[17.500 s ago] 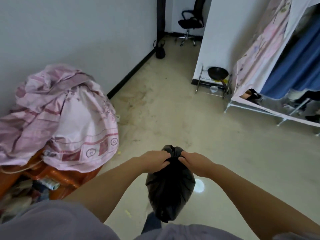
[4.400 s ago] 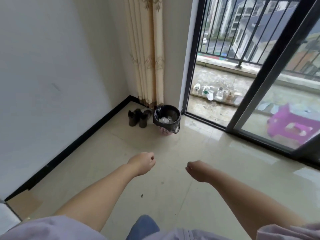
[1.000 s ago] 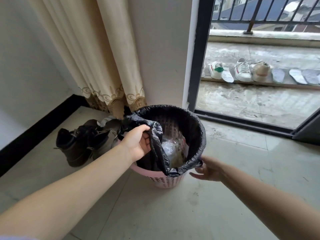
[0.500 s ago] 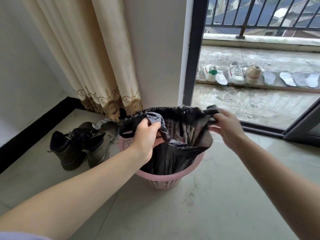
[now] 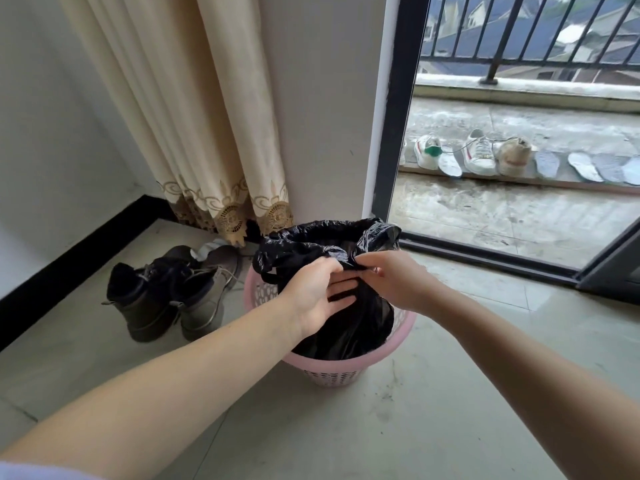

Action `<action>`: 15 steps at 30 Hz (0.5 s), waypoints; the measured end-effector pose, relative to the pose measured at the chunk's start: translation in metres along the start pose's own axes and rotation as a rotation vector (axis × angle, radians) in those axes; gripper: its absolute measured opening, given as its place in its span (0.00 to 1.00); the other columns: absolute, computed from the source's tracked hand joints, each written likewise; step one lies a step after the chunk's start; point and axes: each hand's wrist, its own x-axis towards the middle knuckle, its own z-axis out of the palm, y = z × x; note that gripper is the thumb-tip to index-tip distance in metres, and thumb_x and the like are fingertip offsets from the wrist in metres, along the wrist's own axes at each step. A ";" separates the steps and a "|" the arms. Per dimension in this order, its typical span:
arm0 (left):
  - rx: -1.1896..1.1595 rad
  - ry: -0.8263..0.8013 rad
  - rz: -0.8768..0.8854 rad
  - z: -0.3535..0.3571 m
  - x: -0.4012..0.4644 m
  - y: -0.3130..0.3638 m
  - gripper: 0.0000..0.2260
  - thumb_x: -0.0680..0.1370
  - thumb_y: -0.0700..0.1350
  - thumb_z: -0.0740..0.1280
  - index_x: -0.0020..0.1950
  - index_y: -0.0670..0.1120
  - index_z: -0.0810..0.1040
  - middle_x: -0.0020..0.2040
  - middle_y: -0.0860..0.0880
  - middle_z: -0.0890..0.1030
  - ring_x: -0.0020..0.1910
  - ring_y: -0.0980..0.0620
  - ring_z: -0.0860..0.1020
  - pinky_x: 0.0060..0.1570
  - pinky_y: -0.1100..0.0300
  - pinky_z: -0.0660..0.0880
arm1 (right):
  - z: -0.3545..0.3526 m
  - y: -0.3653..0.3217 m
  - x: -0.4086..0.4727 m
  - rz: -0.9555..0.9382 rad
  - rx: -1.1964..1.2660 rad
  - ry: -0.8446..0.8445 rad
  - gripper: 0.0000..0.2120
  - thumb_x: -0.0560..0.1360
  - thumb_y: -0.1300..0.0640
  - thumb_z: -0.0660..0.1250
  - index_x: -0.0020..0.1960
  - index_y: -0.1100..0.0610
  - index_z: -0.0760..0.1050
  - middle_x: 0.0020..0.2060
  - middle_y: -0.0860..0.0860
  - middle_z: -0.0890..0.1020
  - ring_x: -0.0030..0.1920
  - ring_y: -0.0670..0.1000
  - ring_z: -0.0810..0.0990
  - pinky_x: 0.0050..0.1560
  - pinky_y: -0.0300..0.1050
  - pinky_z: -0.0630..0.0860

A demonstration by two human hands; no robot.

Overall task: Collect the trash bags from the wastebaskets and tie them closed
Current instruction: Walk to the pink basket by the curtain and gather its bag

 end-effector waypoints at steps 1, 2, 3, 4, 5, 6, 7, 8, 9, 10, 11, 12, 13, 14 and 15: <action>0.010 0.100 -0.031 -0.003 0.008 0.000 0.06 0.80 0.44 0.59 0.51 0.43 0.74 0.51 0.43 0.79 0.50 0.48 0.77 0.49 0.54 0.76 | -0.001 0.002 0.000 -0.001 -0.019 0.017 0.08 0.78 0.61 0.59 0.42 0.57 0.75 0.34 0.48 0.78 0.35 0.48 0.72 0.40 0.43 0.66; 0.000 0.173 -0.061 -0.009 0.016 0.001 0.08 0.79 0.49 0.62 0.50 0.44 0.75 0.49 0.44 0.78 0.48 0.49 0.77 0.43 0.55 0.76 | -0.003 0.005 0.000 0.000 -0.001 -0.009 0.08 0.78 0.62 0.59 0.43 0.59 0.76 0.35 0.50 0.79 0.36 0.48 0.73 0.39 0.43 0.67; -0.044 0.219 -0.090 -0.020 0.025 0.001 0.11 0.77 0.52 0.65 0.51 0.45 0.75 0.48 0.46 0.77 0.47 0.49 0.77 0.40 0.56 0.75 | -0.006 0.009 -0.001 -0.007 0.038 -0.076 0.10 0.77 0.63 0.59 0.40 0.60 0.76 0.33 0.50 0.78 0.35 0.46 0.72 0.37 0.41 0.66; -0.121 0.246 -0.106 -0.032 0.032 0.002 0.13 0.76 0.54 0.66 0.52 0.46 0.74 0.47 0.46 0.78 0.45 0.50 0.78 0.38 0.56 0.75 | -0.009 0.012 -0.002 -0.029 0.076 -0.148 0.13 0.77 0.65 0.59 0.35 0.57 0.73 0.29 0.48 0.75 0.32 0.42 0.70 0.35 0.37 0.64; -0.202 0.258 -0.102 -0.044 0.037 0.004 0.13 0.76 0.53 0.67 0.54 0.46 0.74 0.46 0.46 0.78 0.43 0.50 0.79 0.36 0.56 0.76 | -0.012 0.014 -0.003 -0.049 0.101 -0.200 0.18 0.77 0.66 0.59 0.30 0.53 0.69 0.26 0.46 0.72 0.29 0.41 0.69 0.33 0.35 0.62; -0.272 0.273 -0.079 -0.056 0.042 0.005 0.11 0.77 0.50 0.67 0.56 0.46 0.73 0.45 0.46 0.79 0.39 0.49 0.80 0.34 0.56 0.78 | -0.013 0.017 -0.004 -0.047 0.112 -0.229 0.22 0.76 0.67 0.59 0.28 0.49 0.65 0.24 0.44 0.70 0.28 0.41 0.68 0.32 0.35 0.62; -0.325 0.294 -0.047 -0.064 0.045 0.007 0.09 0.79 0.46 0.64 0.57 0.46 0.72 0.41 0.45 0.80 0.34 0.50 0.81 0.30 0.60 0.79 | -0.013 0.021 -0.005 -0.013 0.110 -0.244 0.22 0.76 0.67 0.58 0.27 0.50 0.64 0.23 0.45 0.69 0.27 0.42 0.67 0.32 0.35 0.61; -0.356 0.309 -0.010 -0.066 0.044 0.010 0.06 0.80 0.42 0.60 0.57 0.45 0.71 0.36 0.45 0.81 0.30 0.50 0.80 0.25 0.63 0.77 | -0.011 0.026 -0.005 0.038 0.119 -0.243 0.19 0.76 0.67 0.58 0.28 0.54 0.66 0.24 0.46 0.67 0.26 0.43 0.65 0.32 0.36 0.60; -0.351 0.324 0.029 -0.065 0.043 0.013 0.07 0.81 0.39 0.56 0.56 0.44 0.71 0.32 0.45 0.81 0.27 0.51 0.80 0.22 0.65 0.75 | -0.010 0.029 -0.004 0.110 0.144 -0.214 0.15 0.76 0.67 0.57 0.32 0.57 0.69 0.25 0.47 0.66 0.27 0.44 0.63 0.31 0.38 0.59; -0.313 0.340 0.083 -0.059 0.040 0.016 0.08 0.81 0.37 0.54 0.55 0.45 0.71 0.32 0.45 0.81 0.27 0.50 0.79 0.21 0.65 0.74 | -0.007 0.033 -0.002 0.202 0.196 -0.154 0.12 0.76 0.66 0.56 0.36 0.58 0.72 0.25 0.49 0.67 0.27 0.46 0.64 0.30 0.39 0.60; -0.180 0.365 0.151 -0.051 0.039 0.017 0.10 0.80 0.36 0.54 0.54 0.47 0.72 0.36 0.45 0.82 0.30 0.50 0.79 0.22 0.65 0.74 | -0.004 0.033 -0.001 0.299 0.297 -0.080 0.12 0.76 0.66 0.55 0.40 0.57 0.74 0.25 0.49 0.69 0.27 0.48 0.67 0.29 0.38 0.63; 0.043 0.393 0.223 -0.043 0.034 0.018 0.12 0.79 0.36 0.55 0.53 0.51 0.73 0.41 0.44 0.82 0.33 0.50 0.78 0.24 0.64 0.74 | -0.002 0.031 0.001 0.385 0.453 -0.005 0.13 0.76 0.67 0.54 0.45 0.55 0.75 0.26 0.51 0.72 0.27 0.49 0.71 0.27 0.38 0.68; 0.342 0.421 0.301 -0.037 0.030 0.015 0.12 0.79 0.37 0.56 0.52 0.53 0.73 0.44 0.43 0.81 0.34 0.51 0.76 0.26 0.62 0.72 | -0.003 0.026 0.003 0.449 0.639 0.051 0.14 0.77 0.68 0.53 0.51 0.57 0.75 0.29 0.54 0.77 0.28 0.50 0.77 0.27 0.39 0.74; 0.627 0.401 0.387 -0.031 0.026 0.010 0.11 0.79 0.38 0.56 0.52 0.54 0.71 0.43 0.43 0.80 0.33 0.51 0.74 0.27 0.59 0.70 | -0.004 0.022 0.006 0.473 0.808 0.065 0.15 0.77 0.69 0.52 0.54 0.61 0.75 0.33 0.57 0.80 0.31 0.51 0.81 0.30 0.39 0.79; 0.845 0.335 0.468 -0.026 0.021 0.004 0.09 0.79 0.39 0.56 0.52 0.51 0.72 0.42 0.41 0.79 0.33 0.51 0.72 0.29 0.56 0.68 | -0.005 0.018 0.008 0.458 0.954 0.033 0.15 0.78 0.69 0.52 0.56 0.65 0.75 0.37 0.59 0.82 0.35 0.51 0.83 0.35 0.40 0.82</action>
